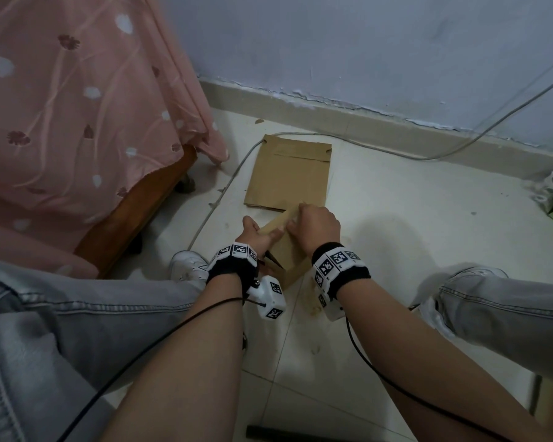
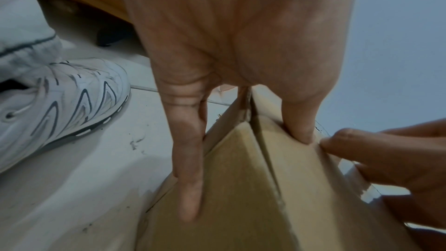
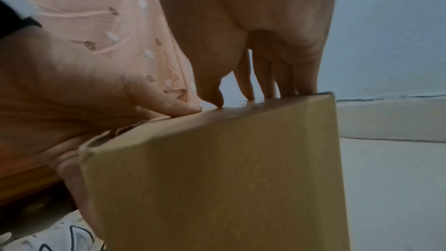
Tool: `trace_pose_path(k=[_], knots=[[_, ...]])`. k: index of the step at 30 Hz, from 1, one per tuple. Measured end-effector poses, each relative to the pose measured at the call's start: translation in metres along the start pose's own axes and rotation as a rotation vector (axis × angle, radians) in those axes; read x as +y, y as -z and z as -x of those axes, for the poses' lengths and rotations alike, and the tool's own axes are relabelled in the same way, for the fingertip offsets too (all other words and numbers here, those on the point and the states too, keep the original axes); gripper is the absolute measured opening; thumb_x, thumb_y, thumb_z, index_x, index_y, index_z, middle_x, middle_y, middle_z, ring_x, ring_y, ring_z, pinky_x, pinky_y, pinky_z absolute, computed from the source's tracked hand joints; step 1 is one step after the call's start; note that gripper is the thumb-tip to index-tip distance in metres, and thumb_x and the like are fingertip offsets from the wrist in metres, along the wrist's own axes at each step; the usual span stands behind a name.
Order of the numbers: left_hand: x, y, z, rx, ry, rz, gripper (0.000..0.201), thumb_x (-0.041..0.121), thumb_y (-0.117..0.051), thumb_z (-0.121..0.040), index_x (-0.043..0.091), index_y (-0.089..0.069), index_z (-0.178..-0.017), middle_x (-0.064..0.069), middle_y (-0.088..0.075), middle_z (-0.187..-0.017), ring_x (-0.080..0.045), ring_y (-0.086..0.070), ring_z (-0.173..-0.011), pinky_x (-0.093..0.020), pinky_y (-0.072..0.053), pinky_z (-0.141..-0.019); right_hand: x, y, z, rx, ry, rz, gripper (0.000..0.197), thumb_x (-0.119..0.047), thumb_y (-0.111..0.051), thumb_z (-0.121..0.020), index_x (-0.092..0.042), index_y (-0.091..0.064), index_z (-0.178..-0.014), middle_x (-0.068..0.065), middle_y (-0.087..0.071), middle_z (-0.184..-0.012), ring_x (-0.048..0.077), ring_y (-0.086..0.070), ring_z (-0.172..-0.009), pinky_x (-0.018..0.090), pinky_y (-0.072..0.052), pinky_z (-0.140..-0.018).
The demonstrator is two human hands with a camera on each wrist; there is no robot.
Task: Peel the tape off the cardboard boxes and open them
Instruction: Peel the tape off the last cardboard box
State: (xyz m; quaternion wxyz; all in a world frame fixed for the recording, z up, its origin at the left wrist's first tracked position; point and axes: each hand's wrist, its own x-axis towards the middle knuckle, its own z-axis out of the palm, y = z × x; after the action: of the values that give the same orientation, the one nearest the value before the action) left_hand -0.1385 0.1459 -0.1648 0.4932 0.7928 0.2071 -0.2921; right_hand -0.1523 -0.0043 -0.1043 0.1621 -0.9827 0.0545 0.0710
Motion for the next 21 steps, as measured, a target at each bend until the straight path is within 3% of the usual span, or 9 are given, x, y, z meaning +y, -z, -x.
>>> trace_pose_path(k=[4, 10, 16, 21], knots=[[-0.001, 0.0, -0.004, -0.006, -0.001, -0.007, 0.077, 0.079, -0.072, -0.05, 0.03, -0.028, -0.09, -0.021, -0.064, -0.104, -0.041, -0.07, -0.083, -0.059, -0.057, -0.071, -0.004, 0.0, -0.003, -0.005, -0.011, 0.008, 0.016, -0.027, -0.053, -0.089, -0.012, -0.055, -0.091, 0.011, -0.065, -0.095, 0.032, -0.06, -0.086, 0.031, -0.035, -0.063], [0.005, 0.001, 0.006, -0.032, -0.009, -0.011, 0.072, 0.076, -0.07, -0.054, 0.029, -0.028, -0.09, -0.02, -0.062, -0.107, -0.041, -0.07, -0.084, -0.058, -0.057, -0.075, -0.004, -0.002, -0.002, 0.009, -0.01, 0.048, 0.014, -0.017, -0.049, -0.091, -0.008, -0.058, -0.096, 0.012, -0.065, -0.093, 0.033, -0.061, -0.085, 0.032, -0.035, -0.063], [0.003, 0.001, 0.0, -0.048, 0.005, -0.004, 0.071, 0.075, -0.071, -0.056, 0.03, -0.027, -0.09, -0.02, -0.061, -0.111, -0.04, -0.068, -0.09, -0.058, -0.057, -0.076, 0.0, 0.001, 0.0, -0.002, 0.028, 0.038, 0.028, -0.039, -0.058, -0.087, -0.012, -0.058, -0.093, 0.008, -0.064, -0.088, 0.03, -0.06, -0.081, 0.031, -0.04, -0.063], [0.005, 0.003, 0.005, -0.041, -0.018, -0.002, 0.067, 0.073, -0.069, -0.06, 0.03, -0.027, -0.089, -0.015, -0.059, -0.106, -0.038, -0.067, -0.089, -0.057, -0.057, -0.079, -0.005, 0.0, -0.002, -0.007, 0.011, 0.035, 0.022, -0.03, -0.057, -0.089, -0.009, -0.06, -0.097, 0.012, -0.064, -0.094, 0.032, -0.061, -0.087, 0.031, -0.038, -0.065]])
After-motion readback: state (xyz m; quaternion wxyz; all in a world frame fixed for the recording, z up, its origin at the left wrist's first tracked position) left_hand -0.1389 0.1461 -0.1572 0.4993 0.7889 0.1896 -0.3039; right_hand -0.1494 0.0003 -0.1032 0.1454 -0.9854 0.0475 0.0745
